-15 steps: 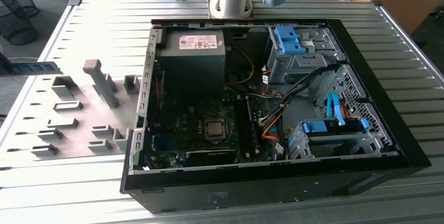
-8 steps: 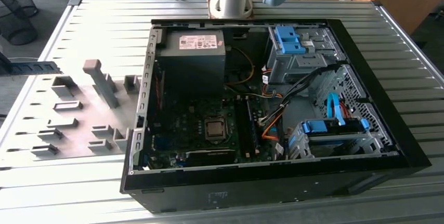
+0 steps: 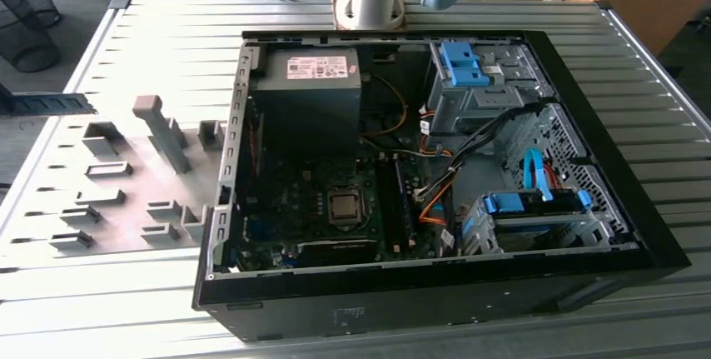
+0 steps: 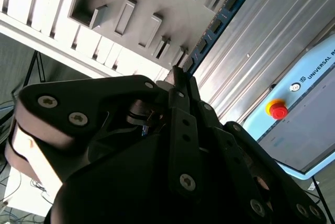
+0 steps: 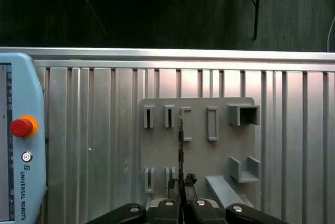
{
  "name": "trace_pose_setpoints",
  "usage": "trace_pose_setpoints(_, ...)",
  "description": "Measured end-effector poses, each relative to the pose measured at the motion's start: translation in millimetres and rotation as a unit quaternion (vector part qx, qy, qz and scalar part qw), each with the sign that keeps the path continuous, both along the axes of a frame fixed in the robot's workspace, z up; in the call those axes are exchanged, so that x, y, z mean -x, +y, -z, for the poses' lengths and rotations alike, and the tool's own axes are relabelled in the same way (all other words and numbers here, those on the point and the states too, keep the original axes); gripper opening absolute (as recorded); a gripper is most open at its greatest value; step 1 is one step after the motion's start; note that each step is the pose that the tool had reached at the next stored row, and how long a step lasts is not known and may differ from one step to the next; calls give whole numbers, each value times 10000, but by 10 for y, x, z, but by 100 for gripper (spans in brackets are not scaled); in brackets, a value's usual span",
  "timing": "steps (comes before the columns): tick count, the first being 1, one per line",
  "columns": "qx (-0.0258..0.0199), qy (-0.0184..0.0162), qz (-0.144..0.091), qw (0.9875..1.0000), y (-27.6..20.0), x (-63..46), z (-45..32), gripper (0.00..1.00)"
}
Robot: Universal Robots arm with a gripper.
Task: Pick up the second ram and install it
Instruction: 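Pick up the second ram and move it above second insertion slot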
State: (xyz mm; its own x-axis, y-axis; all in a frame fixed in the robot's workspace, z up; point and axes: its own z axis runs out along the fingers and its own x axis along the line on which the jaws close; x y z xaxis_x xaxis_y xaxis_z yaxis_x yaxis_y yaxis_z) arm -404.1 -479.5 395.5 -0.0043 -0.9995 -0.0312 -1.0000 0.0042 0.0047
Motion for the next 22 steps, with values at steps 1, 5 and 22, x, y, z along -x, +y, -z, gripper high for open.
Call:
trace_pose_setpoints(1, 0, 0, 0, 10000, 0, 0, -18, 14)
trace_pose_setpoints(5, 0, -1, 0, 10000, 0, 0, -88, 14)
trace_pose_setpoints(22, -1, -1, 0, 10000, 0, 0, -345, 14)
